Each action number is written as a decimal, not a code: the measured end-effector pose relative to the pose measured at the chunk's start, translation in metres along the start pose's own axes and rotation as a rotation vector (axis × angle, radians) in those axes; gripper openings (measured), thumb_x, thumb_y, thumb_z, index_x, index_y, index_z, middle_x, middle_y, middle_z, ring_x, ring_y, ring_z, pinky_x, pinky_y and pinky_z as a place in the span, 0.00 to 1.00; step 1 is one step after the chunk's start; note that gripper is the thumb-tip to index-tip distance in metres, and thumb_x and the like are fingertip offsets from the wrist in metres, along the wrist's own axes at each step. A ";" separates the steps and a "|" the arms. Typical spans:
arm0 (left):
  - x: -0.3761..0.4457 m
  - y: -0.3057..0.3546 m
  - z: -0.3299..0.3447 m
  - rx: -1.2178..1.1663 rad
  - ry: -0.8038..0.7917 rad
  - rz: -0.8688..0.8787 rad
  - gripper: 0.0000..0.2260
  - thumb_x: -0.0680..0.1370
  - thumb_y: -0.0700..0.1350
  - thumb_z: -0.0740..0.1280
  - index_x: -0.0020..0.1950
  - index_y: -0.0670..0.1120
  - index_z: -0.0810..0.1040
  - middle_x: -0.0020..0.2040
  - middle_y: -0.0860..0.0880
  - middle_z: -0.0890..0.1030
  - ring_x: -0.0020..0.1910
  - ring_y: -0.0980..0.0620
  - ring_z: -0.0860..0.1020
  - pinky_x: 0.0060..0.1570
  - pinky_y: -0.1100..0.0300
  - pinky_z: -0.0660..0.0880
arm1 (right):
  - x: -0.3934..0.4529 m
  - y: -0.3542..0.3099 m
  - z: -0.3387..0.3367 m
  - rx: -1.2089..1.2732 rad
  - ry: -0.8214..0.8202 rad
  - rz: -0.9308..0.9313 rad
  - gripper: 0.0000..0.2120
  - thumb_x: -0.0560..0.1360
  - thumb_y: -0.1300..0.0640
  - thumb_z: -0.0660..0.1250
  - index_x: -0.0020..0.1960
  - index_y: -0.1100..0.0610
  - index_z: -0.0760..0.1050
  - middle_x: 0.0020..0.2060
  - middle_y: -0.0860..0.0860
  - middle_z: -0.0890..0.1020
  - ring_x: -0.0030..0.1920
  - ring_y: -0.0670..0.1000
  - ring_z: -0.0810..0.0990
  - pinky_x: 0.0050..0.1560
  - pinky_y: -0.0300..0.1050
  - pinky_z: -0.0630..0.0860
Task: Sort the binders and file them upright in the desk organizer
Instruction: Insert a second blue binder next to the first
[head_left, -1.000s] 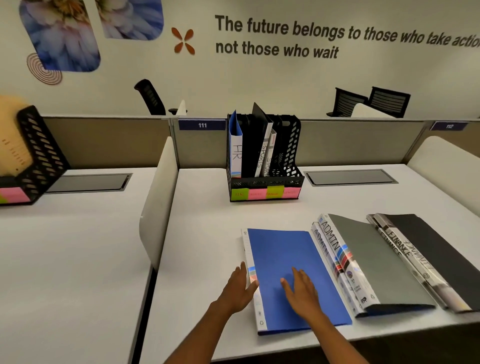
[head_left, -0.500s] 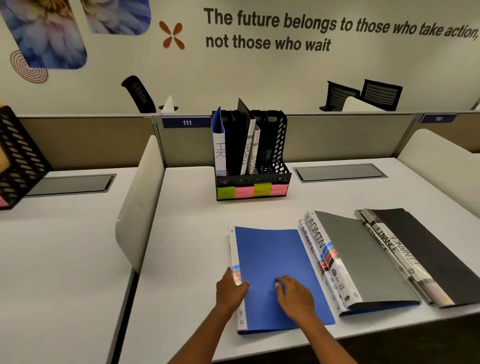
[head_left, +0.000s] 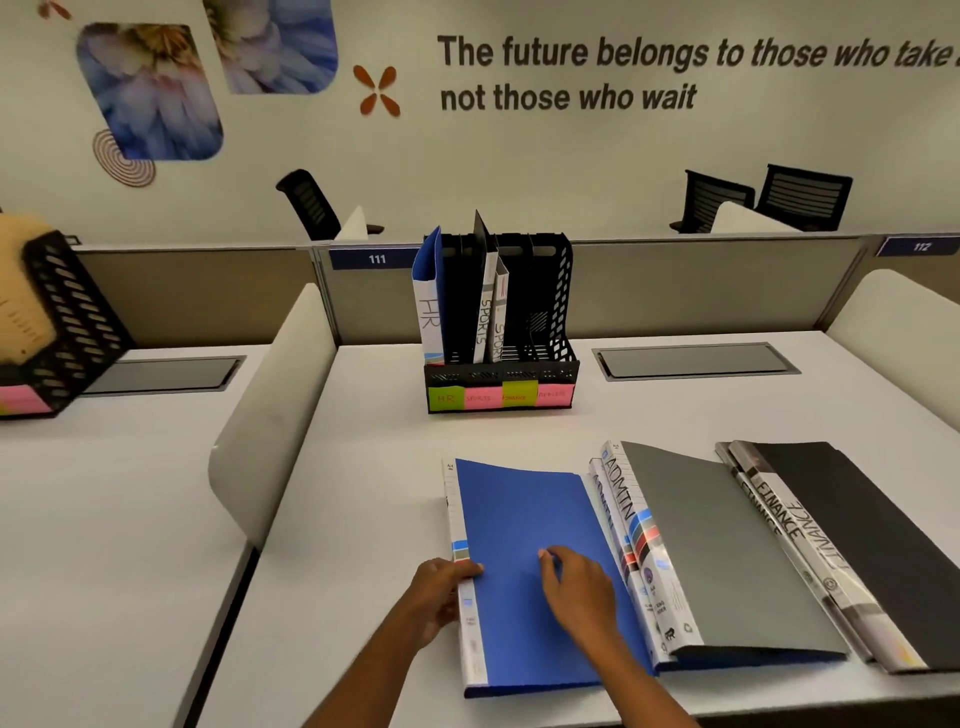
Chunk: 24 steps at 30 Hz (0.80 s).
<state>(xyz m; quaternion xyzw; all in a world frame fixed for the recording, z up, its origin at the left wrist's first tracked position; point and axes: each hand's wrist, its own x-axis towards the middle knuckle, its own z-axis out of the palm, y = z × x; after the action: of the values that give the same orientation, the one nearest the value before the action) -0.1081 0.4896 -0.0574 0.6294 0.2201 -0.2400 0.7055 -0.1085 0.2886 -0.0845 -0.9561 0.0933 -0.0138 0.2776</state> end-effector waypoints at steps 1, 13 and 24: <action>-0.001 0.002 0.004 -0.003 0.001 0.019 0.18 0.75 0.44 0.72 0.59 0.37 0.73 0.54 0.37 0.82 0.53 0.36 0.82 0.58 0.41 0.78 | 0.004 -0.001 -0.002 0.033 -0.008 0.001 0.18 0.81 0.43 0.56 0.62 0.51 0.77 0.53 0.48 0.83 0.53 0.50 0.80 0.52 0.43 0.77; -0.028 0.055 0.080 -0.080 0.375 0.459 0.16 0.70 0.46 0.75 0.50 0.44 0.71 0.48 0.43 0.82 0.42 0.47 0.83 0.38 0.59 0.80 | 0.051 -0.072 -0.068 0.515 -0.125 -0.117 0.26 0.76 0.34 0.59 0.63 0.51 0.76 0.60 0.48 0.80 0.61 0.50 0.77 0.59 0.43 0.73; -0.049 0.081 0.136 0.146 0.625 0.876 0.23 0.71 0.44 0.77 0.58 0.47 0.68 0.57 0.47 0.79 0.52 0.49 0.80 0.49 0.70 0.77 | 0.060 -0.126 -0.156 0.734 -0.194 -0.229 0.35 0.69 0.36 0.70 0.70 0.51 0.70 0.63 0.49 0.78 0.62 0.50 0.77 0.56 0.47 0.80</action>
<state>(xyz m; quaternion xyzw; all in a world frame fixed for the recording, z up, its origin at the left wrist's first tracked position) -0.0953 0.3650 0.0512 0.7510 0.1190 0.2604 0.5950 -0.0401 0.2995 0.1128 -0.7944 -0.0517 0.0135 0.6050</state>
